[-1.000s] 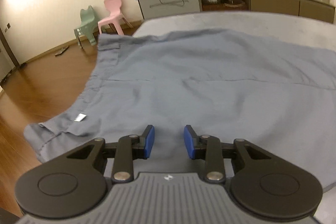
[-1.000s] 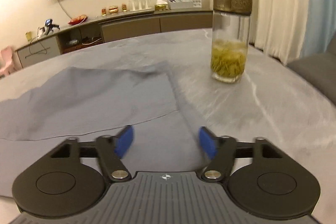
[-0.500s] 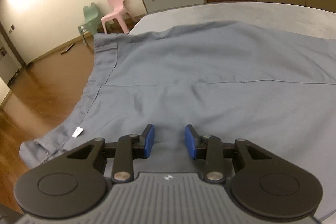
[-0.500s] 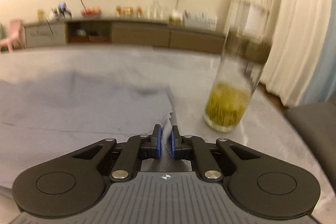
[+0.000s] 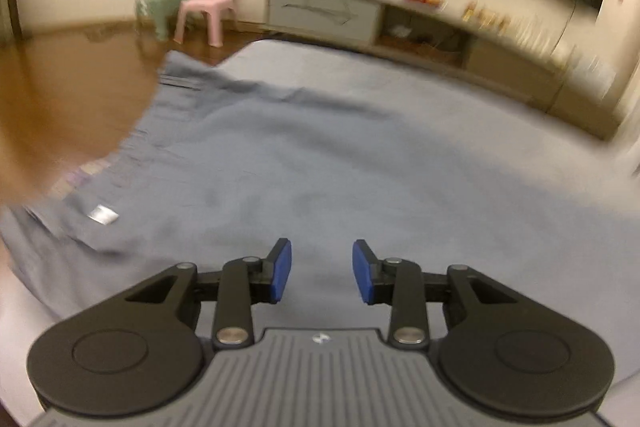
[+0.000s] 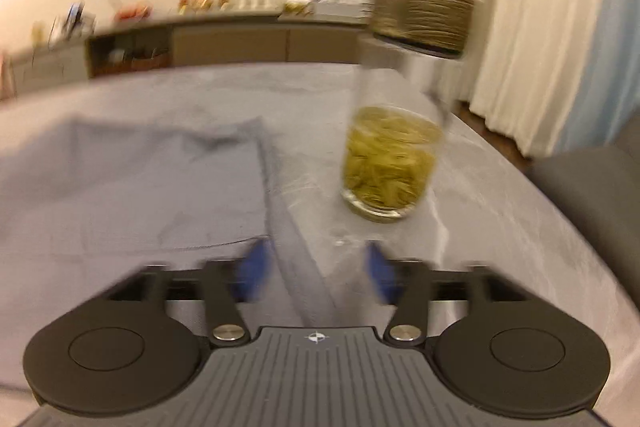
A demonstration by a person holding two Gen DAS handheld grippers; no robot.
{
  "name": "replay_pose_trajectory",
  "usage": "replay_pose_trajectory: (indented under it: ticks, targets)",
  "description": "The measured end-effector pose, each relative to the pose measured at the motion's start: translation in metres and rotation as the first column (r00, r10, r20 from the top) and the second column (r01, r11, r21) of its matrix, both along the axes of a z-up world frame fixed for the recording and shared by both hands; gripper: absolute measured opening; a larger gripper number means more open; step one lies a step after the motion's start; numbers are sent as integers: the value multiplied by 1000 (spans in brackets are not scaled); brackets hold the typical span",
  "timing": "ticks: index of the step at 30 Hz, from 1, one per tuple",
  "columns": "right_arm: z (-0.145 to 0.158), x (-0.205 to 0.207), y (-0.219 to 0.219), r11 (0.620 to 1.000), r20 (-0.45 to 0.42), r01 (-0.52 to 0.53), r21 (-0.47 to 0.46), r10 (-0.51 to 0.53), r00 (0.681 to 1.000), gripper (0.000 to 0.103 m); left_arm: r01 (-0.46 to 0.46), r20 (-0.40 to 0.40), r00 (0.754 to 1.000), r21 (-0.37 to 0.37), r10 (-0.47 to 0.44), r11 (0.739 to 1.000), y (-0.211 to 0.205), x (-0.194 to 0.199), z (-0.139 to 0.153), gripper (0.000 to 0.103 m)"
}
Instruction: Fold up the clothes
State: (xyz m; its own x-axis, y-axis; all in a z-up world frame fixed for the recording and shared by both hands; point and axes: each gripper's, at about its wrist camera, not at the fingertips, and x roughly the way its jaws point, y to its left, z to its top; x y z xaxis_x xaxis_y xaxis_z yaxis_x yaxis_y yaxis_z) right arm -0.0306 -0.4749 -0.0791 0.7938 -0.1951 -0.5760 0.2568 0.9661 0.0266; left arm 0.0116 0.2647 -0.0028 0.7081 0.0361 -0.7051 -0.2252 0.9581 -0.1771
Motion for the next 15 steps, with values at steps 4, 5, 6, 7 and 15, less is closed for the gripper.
replay_pose_trajectory:
  ticks: [4,5,6,7,15]
  targets:
    - [-5,-4,-1,993,0,-31,112,31,1000,90,112,92,991,-181,-97,977,-46,-11,36,41]
    - [-8,-1,3,995,-16,-38,95,40,999,91,156,106,985,-183,-138,971,-64,-12,43,42]
    - [-11,1,7,996,-32,-46,79,48,998,84,199,120,977,-185,-179,963,-83,-13,49,42]
    - [-12,4,13,997,-43,-61,50,63,997,67,236,126,968,-185,-215,954,-100,-13,52,43]
    - [18,2,73,972,37,-141,-187,150,988,7,358,129,933,-217,-336,908,-185,-3,46,42]
